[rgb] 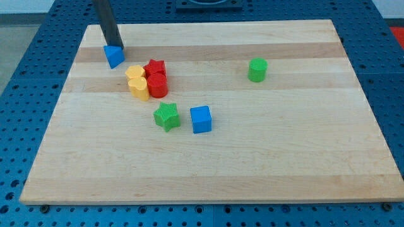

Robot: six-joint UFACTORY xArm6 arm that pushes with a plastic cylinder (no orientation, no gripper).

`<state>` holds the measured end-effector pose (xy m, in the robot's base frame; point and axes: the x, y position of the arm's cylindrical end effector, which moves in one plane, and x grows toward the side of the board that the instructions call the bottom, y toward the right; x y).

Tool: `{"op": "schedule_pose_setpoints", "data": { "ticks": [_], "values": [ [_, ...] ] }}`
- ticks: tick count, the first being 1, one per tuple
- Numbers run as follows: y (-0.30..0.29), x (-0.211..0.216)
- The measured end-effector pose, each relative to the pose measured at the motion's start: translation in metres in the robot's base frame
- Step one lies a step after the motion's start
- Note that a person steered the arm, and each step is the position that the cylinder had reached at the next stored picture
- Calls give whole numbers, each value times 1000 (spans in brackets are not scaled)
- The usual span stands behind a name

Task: Slide the blue triangle to the blue cube

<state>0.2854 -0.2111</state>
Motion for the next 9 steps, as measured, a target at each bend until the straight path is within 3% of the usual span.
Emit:
{"op": "schedule_pose_setpoints", "data": {
  "ticks": [9],
  "values": [
    [-38, 217]
  ]
}}
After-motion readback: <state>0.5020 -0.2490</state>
